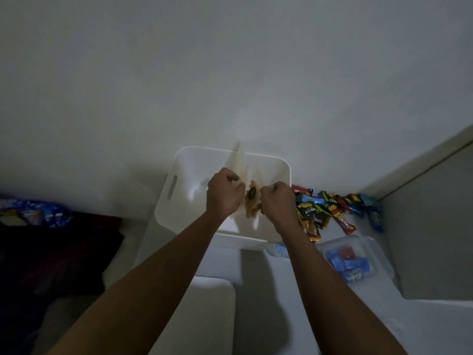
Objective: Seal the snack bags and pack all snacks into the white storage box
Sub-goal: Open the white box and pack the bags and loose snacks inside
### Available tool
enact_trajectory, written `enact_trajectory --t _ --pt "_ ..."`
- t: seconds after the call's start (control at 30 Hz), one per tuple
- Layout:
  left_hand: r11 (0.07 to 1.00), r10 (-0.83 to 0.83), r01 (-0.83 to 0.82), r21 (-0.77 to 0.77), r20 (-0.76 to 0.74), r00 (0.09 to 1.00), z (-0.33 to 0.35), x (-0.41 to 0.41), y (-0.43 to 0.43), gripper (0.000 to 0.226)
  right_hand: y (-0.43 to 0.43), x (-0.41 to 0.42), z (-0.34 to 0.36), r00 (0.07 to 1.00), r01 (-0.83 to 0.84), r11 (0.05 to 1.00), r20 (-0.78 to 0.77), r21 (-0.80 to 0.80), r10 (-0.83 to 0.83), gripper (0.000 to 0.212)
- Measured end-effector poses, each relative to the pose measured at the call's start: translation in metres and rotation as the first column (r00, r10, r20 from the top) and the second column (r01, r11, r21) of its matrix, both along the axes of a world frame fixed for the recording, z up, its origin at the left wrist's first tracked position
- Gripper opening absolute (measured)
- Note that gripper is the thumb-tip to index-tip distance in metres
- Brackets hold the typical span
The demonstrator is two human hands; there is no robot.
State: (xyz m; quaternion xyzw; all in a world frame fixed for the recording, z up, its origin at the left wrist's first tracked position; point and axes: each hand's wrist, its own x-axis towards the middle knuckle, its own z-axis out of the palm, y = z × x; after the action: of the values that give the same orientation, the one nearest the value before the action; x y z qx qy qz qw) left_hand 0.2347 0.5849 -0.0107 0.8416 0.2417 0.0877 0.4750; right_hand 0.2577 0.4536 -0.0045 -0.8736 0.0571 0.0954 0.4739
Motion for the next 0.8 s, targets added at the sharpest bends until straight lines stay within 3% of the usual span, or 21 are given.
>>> enact_trajectory --t 0.23,0.47,0.53,0.63,0.7,0.8 --pt "0.948 -0.312 0.294 -0.124 -0.162 0.936 -0.039 0.026 -0.003 0.045 0.011 0.018 -0.041 0.979 0.158 0.987 -0.126 -0.015 -0.158 0.027" --pt "0.856 -0.518 0.499 -0.139 -0.228 0.825 -0.056 0.035 -0.010 0.082 0.013 0.020 -0.033 0.910 0.332 0.922 -0.324 0.199 -0.257 0.034" --pt "0.838 -0.545 0.528 -0.135 -0.235 0.805 -0.055 0.035 -0.012 0.074 0.008 0.016 -0.026 0.971 0.176 0.977 -0.184 0.118 -0.152 0.040" --pt "0.828 -0.554 0.556 -0.070 -0.257 0.792 -0.048 0.033 -0.017 0.052 0.002 0.009 -0.018 0.997 -0.075 0.970 -0.010 -0.231 0.075 0.048" --pt "0.822 -0.559 0.567 -0.059 -0.280 0.781 -0.046 0.030 -0.019 0.055 -0.001 0.007 -0.015 0.990 -0.130 0.928 0.007 -0.350 0.141 0.044" --pt "0.816 -0.564 0.575 -0.049 -0.281 0.776 -0.046 0.027 -0.018 0.062 -0.007 0.004 -0.008 0.983 -0.131 0.923 0.074 -0.362 0.169 0.034"
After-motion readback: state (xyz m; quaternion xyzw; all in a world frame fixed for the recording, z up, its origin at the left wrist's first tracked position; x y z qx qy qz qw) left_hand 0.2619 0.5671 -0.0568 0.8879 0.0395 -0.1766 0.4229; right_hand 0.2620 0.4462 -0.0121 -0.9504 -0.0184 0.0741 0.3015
